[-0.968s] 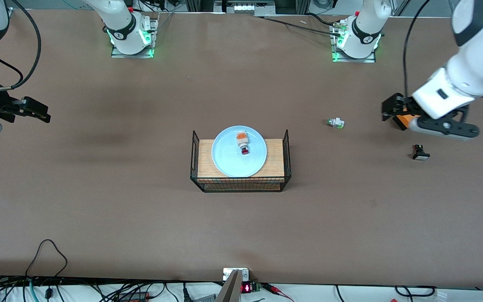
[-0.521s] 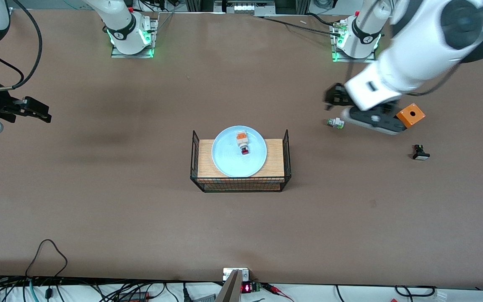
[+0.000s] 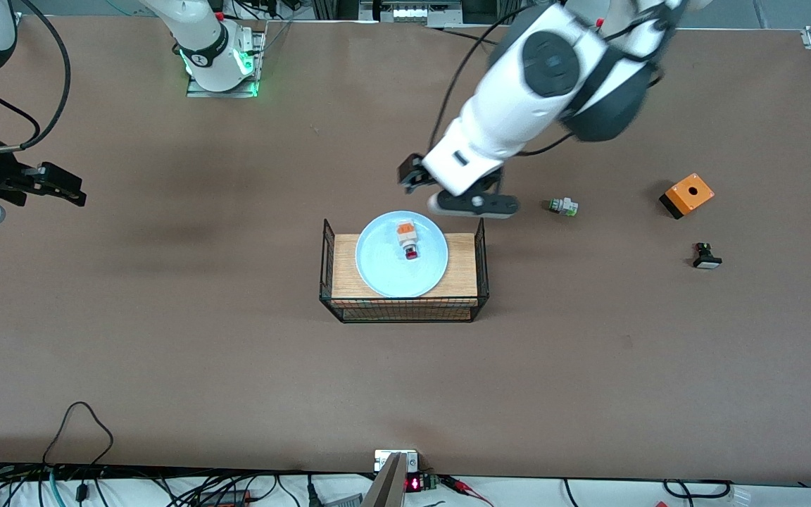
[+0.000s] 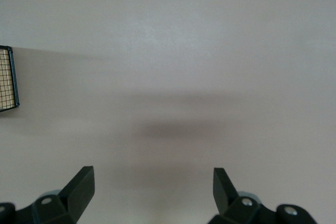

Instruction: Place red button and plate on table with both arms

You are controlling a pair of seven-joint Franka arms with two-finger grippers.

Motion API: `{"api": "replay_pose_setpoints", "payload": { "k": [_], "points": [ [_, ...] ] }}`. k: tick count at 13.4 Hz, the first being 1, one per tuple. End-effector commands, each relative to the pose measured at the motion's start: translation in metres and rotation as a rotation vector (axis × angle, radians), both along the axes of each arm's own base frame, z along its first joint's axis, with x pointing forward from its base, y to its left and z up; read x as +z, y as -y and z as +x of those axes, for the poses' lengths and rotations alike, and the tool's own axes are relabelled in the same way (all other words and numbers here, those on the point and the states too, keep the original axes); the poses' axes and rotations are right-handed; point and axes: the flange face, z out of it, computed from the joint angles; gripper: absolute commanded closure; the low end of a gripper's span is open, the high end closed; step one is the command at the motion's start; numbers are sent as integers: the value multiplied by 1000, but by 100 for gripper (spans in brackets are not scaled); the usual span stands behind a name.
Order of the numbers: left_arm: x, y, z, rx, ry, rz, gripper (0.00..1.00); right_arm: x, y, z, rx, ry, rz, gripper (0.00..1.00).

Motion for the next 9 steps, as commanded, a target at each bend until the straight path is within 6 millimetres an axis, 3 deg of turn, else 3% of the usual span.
{"api": "replay_pose_setpoints", "payload": {
  "k": [1,3,5,9],
  "points": [
    [-30,17,28,72,71,-69,0,3,0,0,-3,6,2,0],
    [-65,49,15,83,54,-56,0,3,-2,0,-11,3,9,0],
    [-96,57,13,125,34,-5,0,-8,-3,5,-16,-15,18,0],
    [-104,62,8,76,102,82,0,-9,-3,5,-13,-15,20,0]
  ]
}}
